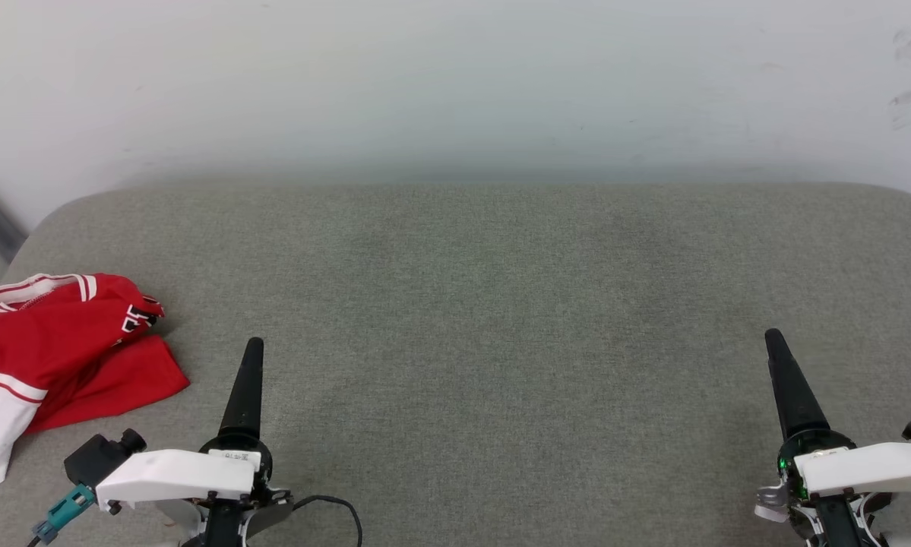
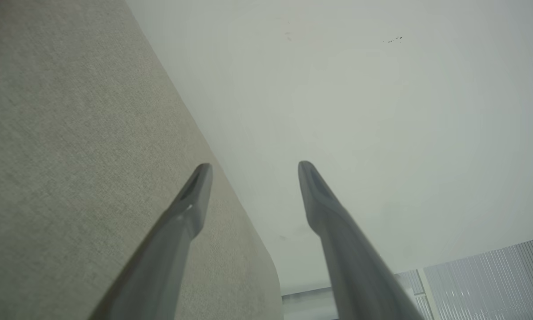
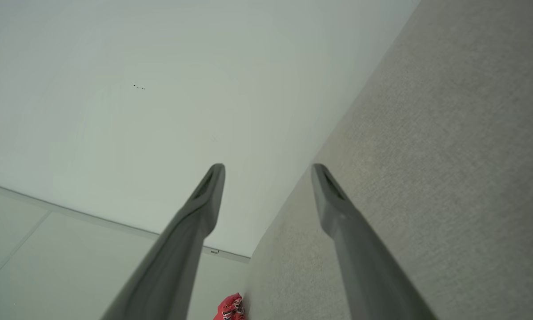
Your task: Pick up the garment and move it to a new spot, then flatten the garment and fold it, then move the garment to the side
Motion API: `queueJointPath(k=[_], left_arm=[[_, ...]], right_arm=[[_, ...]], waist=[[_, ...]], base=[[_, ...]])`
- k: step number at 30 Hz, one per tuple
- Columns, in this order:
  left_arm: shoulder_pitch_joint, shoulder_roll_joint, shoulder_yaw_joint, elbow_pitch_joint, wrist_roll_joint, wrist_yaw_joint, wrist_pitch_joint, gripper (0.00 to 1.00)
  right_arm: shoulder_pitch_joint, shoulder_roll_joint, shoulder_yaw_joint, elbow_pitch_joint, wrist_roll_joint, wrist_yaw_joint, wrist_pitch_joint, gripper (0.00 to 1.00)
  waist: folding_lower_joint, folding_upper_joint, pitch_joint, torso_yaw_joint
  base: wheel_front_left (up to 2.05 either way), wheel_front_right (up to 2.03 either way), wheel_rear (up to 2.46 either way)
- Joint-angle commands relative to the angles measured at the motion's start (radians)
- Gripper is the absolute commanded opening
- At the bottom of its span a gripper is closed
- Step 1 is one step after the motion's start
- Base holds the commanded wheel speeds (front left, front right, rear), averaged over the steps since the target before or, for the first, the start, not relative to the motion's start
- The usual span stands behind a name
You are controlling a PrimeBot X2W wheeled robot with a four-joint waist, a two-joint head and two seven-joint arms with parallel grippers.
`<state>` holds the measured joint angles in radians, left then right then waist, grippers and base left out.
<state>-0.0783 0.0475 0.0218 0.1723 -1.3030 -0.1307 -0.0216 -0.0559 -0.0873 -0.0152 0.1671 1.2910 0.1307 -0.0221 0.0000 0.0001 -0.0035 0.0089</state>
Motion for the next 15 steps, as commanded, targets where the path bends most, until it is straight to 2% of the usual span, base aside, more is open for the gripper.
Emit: queueJointPath(k=[1, 15], left_arm=[[-0.018, 0.002, -0.005, -0.021, 0.03, 0.0, -0.008, 1.0], [-0.019, 0.003, -0.045, -0.036, 0.369, 0.004, -0.058, 1.0]], right_arm=[[-0.006, -0.012, 0.005, -0.021, -0.036, 0.0, -0.008, 1.0], [-0.004, -0.019, 0.019, -0.061, -0.343, 0.0, -0.03, 1.0]], waist=[[0.0, -0.0001, 0.0, 0.0], [0.0, -0.0001, -0.002, 0.001]], base=[[0.0, 0.0, 0.0], [0.0, 0.0, 0.0]])
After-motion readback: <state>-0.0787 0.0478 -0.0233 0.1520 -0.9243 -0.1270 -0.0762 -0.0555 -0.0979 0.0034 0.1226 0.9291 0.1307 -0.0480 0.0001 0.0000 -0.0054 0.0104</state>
